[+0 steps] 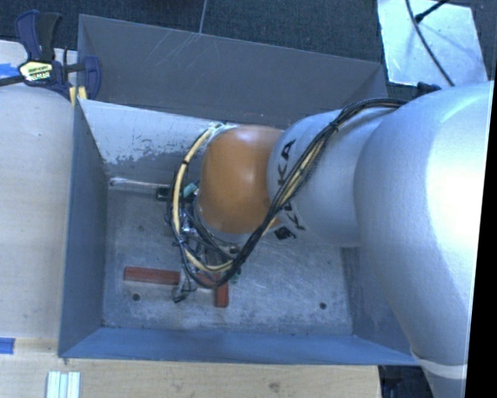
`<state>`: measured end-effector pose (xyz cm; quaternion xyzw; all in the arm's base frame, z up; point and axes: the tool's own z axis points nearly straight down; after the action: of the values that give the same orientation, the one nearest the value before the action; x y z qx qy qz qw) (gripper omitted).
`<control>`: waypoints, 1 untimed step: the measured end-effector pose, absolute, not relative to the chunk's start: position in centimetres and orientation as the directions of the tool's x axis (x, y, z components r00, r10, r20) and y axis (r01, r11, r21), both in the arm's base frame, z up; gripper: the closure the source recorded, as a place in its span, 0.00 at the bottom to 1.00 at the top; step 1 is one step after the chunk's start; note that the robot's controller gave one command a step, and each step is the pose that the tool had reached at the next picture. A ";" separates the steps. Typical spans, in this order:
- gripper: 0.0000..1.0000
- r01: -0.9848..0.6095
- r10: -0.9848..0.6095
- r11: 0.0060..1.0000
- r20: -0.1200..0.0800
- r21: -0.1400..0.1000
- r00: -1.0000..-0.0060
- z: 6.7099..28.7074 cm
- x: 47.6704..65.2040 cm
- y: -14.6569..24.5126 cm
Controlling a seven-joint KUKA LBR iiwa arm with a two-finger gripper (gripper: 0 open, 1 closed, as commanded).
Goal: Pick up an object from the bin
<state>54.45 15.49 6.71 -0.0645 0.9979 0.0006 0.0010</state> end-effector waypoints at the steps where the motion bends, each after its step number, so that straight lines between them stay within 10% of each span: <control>1: 1.00 -0.125 -0.125 0.992 -0.006 0.002 -0.992 7.1 54.5 15.4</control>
Offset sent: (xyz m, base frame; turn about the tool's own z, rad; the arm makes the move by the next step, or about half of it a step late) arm 0.0000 0.0000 0.0000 0.0000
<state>54.53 15.40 7.10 -0.0626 0.9980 0.0011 0.0027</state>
